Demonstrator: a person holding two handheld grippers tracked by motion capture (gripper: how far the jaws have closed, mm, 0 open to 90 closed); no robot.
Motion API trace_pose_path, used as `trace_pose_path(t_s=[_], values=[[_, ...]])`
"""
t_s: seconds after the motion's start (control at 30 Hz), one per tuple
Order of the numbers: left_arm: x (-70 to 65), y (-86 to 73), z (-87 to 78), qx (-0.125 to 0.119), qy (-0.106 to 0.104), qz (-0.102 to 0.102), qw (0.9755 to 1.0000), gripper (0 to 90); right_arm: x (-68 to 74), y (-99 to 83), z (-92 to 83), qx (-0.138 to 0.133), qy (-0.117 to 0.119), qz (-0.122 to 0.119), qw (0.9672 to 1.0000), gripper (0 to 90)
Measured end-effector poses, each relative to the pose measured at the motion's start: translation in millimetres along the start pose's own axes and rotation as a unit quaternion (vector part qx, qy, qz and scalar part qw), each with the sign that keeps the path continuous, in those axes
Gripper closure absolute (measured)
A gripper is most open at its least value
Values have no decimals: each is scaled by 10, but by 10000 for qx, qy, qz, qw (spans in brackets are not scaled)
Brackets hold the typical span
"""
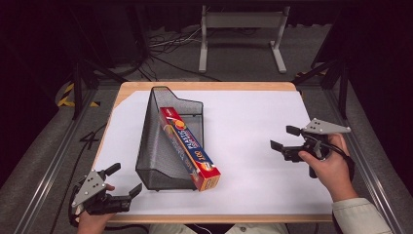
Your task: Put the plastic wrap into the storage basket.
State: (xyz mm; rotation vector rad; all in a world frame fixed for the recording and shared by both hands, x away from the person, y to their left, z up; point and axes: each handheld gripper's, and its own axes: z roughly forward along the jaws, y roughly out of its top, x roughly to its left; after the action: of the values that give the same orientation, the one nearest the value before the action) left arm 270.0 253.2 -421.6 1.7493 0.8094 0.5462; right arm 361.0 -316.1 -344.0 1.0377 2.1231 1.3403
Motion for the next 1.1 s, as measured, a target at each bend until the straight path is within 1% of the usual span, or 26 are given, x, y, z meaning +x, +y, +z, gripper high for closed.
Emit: trace_pose_path(t_s=[0.2,0.3,0.33,0.37,0.43,0.47,0.53,0.6,0.63,0.67,0.73,0.77,0.83,0.9,1.1], values=[[-2,1,4,-2,-1,2,10000,32,-16,-213,-19,-16,44,12,10000,145],[0,1,6,-1,-2,1,10000,32,-7,-318,-2,17,65,-45,10000,143],[-1,0,9,6,2,3,10000,32,-3,-360,11,19,92,-50,9999,142],[-1,0,9,6,2,3,10000,31,-3,-360,11,19,92,-50,9999,142],[-4,1,9,49,21,10,10000,32,5,-427,34,9,166,-50,9998,142],[1,2,12,59,22,68,10000,32,4,-459,48,24,153,-111,9998,142],[-3,-1,13,71,32,52,10000,32,7,-534,72,34,114,-146,9998,142],[-1,-1,14,69,32,67,9999,32,7,-572,74,-2,154,-98,9998,142],[0,-1,13,79,33,67,9999,32,7,-572,74,-2,154,-98,9998,142],[1,-2,15,69,27,67,9999,32,6,-625,79,-40,164,-55,9998,142],[-1,-3,17,65,28,66,10000,32,6,-646,82,-46,156,-40,9999,142],[-3,-4,18,66,26,63,10000,31,1,-709,95,-27,140,-18,9999,142],[-6,-3,21,80,26,65,9999,31,0,-729,100,-17,138,1,9999,142],[-7,-4,25,79,17,72,9999,31,3,-796,114,10,151,51,9999,142],[-1,-4,29,88,-3,80,9999,31,37,-922,171,139,163,76,9997,142]])
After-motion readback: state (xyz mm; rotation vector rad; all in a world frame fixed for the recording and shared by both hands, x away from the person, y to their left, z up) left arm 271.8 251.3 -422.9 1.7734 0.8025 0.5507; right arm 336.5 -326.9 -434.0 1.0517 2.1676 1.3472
